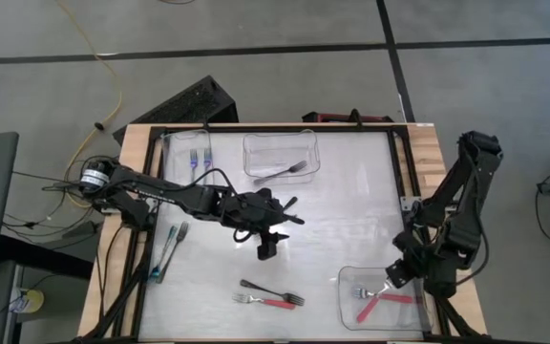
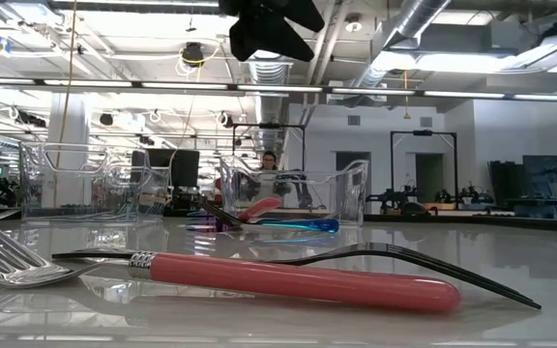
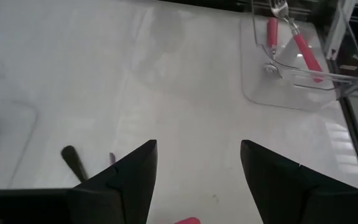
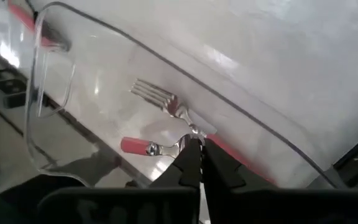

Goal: Sort silverware by color (type)
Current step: Put the pink fork into the bottom right transparent bin

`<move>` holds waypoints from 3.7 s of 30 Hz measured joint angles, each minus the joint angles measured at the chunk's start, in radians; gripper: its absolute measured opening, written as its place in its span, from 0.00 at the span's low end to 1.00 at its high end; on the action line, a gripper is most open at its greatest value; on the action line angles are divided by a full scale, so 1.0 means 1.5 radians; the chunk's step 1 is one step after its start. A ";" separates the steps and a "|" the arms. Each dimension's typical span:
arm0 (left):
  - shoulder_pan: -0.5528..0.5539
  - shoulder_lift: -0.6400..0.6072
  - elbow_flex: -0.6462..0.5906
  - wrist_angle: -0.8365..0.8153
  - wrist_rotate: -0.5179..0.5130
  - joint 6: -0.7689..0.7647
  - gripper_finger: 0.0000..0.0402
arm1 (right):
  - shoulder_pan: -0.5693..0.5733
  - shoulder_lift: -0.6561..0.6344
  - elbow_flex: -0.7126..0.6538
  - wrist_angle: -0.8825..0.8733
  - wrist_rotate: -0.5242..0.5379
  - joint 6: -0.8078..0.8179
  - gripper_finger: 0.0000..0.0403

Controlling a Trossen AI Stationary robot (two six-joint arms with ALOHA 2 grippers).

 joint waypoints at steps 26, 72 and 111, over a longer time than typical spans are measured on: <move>0.009 0.000 0.000 0.002 0.037 0.019 0.54 | -0.011 -0.091 0.000 0.030 -0.238 0.021 0.31; 0.004 0.209 -0.012 -0.117 0.038 0.794 0.53 | -0.314 0.104 0.000 0.467 0.056 -0.655 0.29; -0.109 0.106 0.189 -0.168 -0.175 0.856 0.02 | -0.338 0.054 -0.001 0.512 0.161 -0.749 0.29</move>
